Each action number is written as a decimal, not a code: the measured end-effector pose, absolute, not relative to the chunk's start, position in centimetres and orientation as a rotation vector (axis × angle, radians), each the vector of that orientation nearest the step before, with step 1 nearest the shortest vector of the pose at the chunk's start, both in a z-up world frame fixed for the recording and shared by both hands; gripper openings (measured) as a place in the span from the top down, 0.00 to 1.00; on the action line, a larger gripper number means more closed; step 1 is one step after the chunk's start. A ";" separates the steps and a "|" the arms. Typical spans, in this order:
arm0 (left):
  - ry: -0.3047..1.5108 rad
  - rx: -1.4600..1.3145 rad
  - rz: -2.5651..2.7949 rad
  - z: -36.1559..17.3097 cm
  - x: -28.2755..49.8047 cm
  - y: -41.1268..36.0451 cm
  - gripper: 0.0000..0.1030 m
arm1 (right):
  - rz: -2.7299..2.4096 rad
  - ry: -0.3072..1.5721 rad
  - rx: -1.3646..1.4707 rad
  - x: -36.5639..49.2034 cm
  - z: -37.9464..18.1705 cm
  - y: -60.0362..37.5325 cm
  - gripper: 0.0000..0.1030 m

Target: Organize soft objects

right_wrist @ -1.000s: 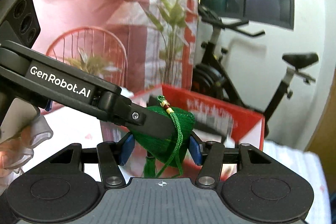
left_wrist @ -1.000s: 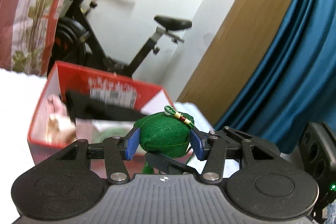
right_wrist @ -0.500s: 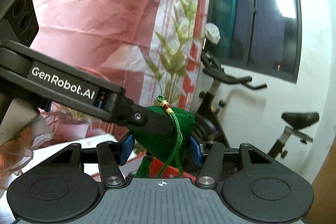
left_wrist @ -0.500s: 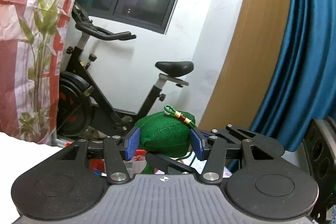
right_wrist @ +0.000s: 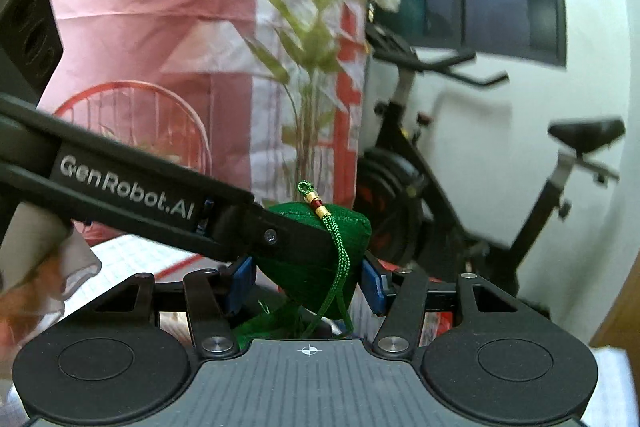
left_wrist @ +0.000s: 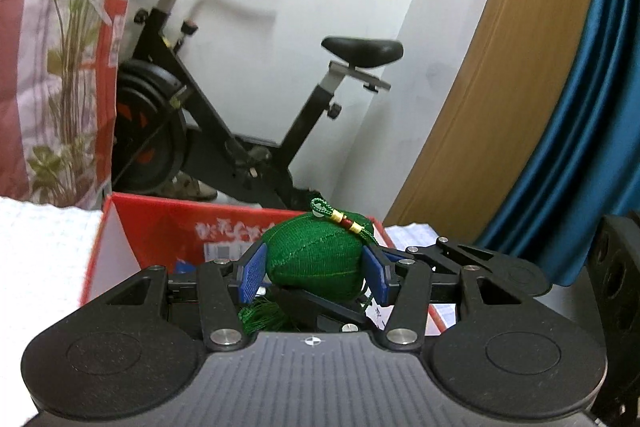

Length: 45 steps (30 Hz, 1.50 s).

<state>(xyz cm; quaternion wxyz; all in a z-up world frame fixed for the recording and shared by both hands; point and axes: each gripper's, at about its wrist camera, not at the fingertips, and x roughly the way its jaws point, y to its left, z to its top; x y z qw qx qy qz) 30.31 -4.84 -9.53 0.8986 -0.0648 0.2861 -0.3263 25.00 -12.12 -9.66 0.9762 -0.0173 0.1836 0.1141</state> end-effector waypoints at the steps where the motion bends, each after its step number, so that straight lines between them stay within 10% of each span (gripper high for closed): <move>1: 0.600 -0.121 -0.676 -9.9 30.4 -5.1 0.47 | 0.222 0.388 -0.024 25.1 -10.1 -12.4 0.50; 7: 0.603 0.008 -0.617 -10.3 29.7 -5.5 0.44 | 0.126 0.523 0.028 25.9 -12.5 -13.4 0.48; 14: 0.565 0.079 -0.516 -8.5 28.1 -4.1 0.02 | 0.028 0.609 0.092 25.0 -14.0 -14.9 0.27; 21: 0.544 0.116 -0.440 -6.0 25.7 -2.6 0.00 | 0.000 0.593 0.114 22.2 -12.1 -15.3 0.01; 45: 0.332 0.125 -0.286 4.7 10.7 3.4 0.00 | -0.157 0.395 0.121 7.5 1.1 -14.1 0.00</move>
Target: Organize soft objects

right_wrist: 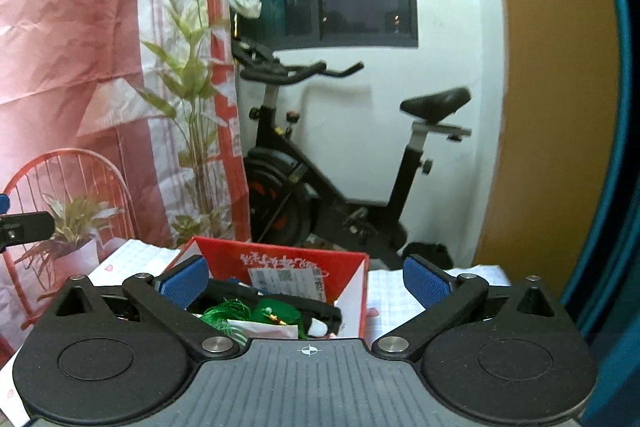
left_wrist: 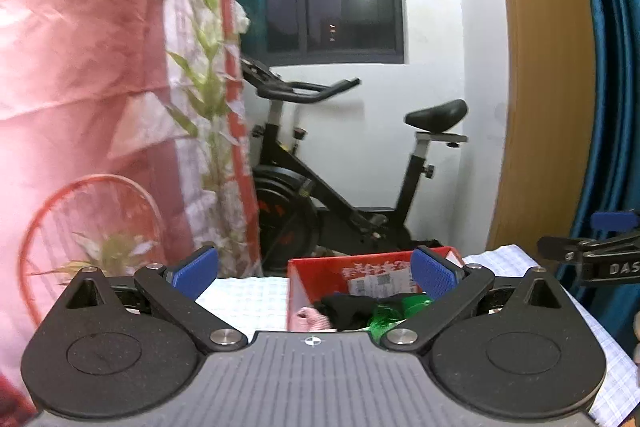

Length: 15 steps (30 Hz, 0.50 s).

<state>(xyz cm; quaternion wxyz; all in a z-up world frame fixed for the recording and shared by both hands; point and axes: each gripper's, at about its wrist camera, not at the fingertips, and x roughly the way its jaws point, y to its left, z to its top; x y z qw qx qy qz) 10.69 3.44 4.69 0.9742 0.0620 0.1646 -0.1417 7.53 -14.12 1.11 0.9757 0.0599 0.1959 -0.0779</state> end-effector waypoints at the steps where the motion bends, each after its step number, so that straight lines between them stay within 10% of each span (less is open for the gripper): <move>1: 0.327 0.117 -0.278 5.1 10.0 3.8 0.00 | -0.166 0.387 0.111 6.8 1.6 -13.8 0.00; 15: 0.278 0.086 -0.211 7.2 3.9 6.6 0.00 | -0.192 0.293 0.083 -2.1 5.6 -10.6 0.00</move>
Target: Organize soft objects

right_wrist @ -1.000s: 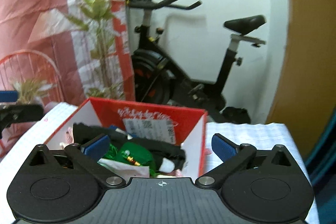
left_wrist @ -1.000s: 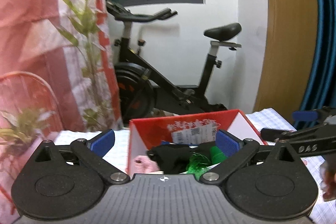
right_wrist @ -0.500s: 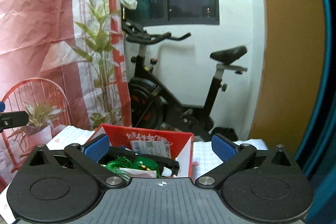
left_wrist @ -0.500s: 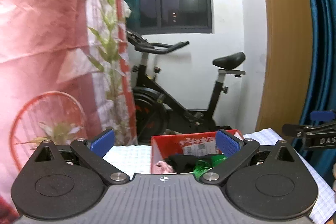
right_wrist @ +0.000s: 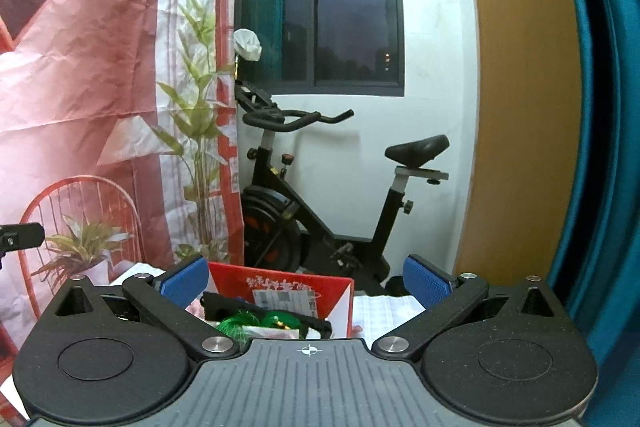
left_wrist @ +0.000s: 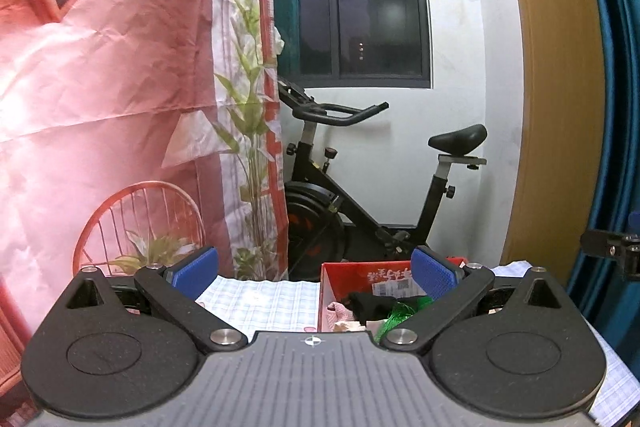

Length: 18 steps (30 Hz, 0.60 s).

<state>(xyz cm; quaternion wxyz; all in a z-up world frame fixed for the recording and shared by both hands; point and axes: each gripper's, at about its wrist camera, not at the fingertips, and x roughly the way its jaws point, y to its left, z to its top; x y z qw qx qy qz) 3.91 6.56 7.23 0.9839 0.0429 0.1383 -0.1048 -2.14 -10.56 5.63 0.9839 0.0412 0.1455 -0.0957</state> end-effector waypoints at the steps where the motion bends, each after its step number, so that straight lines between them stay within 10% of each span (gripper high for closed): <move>1: 0.274 0.085 -0.212 7.4 3.9 6.6 0.00 | -0.192 0.296 0.085 -2.3 5.7 -10.6 0.00; 18: 0.279 0.104 -0.194 6.7 3.8 6.2 0.00 | -0.235 0.302 0.073 -2.9 5.4 -11.5 0.00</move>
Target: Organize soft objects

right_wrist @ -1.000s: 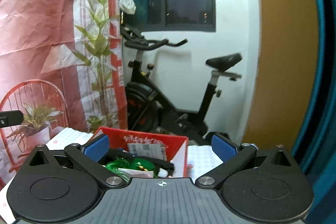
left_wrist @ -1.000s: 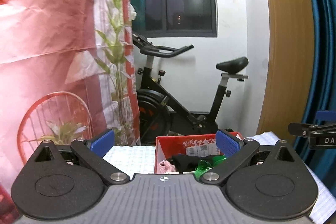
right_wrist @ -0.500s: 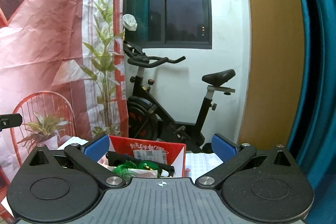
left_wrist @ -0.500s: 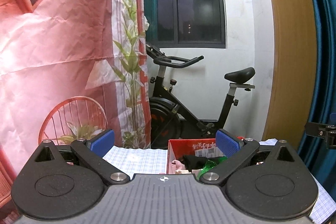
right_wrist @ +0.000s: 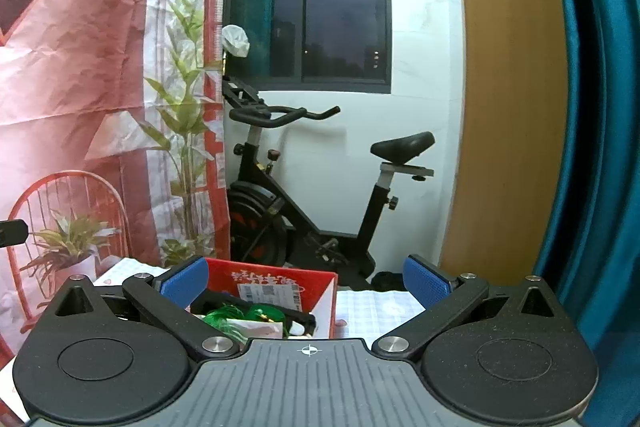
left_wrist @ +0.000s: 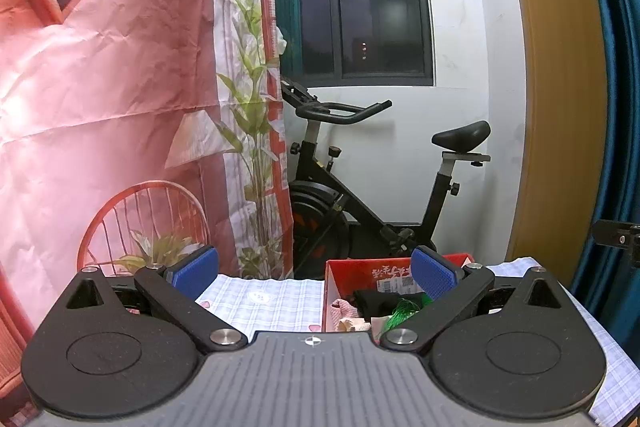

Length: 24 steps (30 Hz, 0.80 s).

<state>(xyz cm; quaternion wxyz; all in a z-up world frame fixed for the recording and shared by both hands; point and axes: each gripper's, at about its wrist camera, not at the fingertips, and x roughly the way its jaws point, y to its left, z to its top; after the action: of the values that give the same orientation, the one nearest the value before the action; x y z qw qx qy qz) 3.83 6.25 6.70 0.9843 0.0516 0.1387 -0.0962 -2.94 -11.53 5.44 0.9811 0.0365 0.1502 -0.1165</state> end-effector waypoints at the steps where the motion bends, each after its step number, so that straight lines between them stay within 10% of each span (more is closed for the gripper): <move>1: 0.278 0.102 -0.190 6.7 3.8 6.3 0.00 | -0.235 0.303 0.074 -2.9 5.4 -11.6 0.00; 24: 0.281 0.074 -0.170 6.5 3.8 6.6 0.00 | -0.253 0.292 0.081 -2.9 5.5 -12.1 0.00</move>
<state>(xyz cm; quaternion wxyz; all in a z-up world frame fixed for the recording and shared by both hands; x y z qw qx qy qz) 3.82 6.61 6.52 0.9859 0.0369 0.1398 -0.0847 -2.91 -12.09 5.52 0.9806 0.0400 0.1451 -0.1255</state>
